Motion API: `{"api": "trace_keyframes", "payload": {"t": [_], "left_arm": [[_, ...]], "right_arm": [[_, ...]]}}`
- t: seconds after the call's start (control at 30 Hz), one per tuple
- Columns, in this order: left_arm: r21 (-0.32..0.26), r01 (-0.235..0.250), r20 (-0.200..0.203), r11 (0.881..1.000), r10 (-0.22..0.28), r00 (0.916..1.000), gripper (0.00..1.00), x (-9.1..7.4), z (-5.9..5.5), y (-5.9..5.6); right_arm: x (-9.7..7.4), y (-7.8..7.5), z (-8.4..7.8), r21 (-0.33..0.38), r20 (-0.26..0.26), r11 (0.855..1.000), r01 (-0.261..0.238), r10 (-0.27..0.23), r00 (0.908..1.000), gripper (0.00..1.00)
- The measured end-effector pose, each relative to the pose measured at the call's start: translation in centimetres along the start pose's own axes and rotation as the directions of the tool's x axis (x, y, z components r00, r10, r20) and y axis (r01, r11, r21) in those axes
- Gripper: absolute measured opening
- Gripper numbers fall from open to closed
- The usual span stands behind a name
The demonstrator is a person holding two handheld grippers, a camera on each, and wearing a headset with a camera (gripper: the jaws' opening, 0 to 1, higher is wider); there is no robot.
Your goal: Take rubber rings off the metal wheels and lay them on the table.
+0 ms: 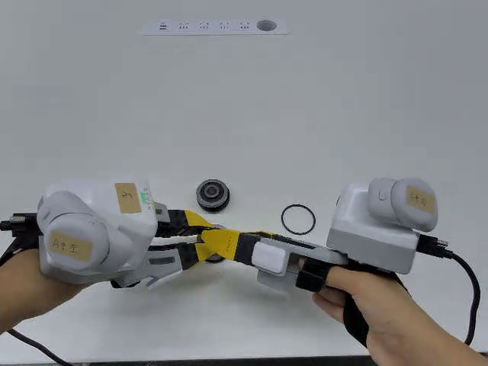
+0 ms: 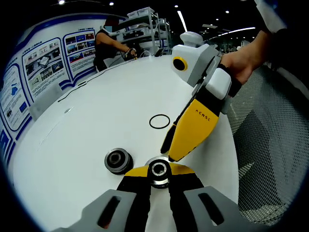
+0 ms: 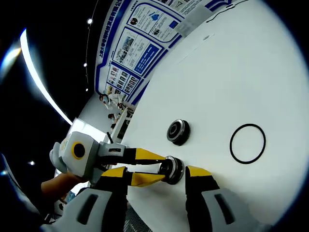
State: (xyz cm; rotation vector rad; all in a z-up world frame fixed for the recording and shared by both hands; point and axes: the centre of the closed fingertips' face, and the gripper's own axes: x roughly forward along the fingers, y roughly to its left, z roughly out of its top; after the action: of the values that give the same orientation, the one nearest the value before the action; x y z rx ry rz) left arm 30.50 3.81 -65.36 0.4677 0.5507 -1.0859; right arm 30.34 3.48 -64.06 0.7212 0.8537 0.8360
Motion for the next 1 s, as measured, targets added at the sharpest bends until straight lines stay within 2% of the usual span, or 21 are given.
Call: {"api": "trace_keyframes", "payload": {"t": [0.43,0.7,1.0], "left_arm": [[-0.001,0.0,0.004,1.0,0.0,1.0,0.13,-0.01,0.07,-0.1],[0.006,0.005,-0.001,1.0,-0.005,1.0,0.13,0.02,0.07,-0.16],[0.007,0.006,-0.002,1.0,-0.006,1.0,0.13,0.03,0.08,-0.16]], "right_arm": [[0.41,0.15,-0.46,0.028,-0.012,1.0,-0.002,0.002,0.9999,0.49],[0.35,0.08,-0.77,0.066,-0.03,0.998,-0.009,0.011,0.9995,0.45],[-0.1,0.04,-0.7,0.085,-0.019,0.996,-0.015,0.017,0.9997,0.39]]}}
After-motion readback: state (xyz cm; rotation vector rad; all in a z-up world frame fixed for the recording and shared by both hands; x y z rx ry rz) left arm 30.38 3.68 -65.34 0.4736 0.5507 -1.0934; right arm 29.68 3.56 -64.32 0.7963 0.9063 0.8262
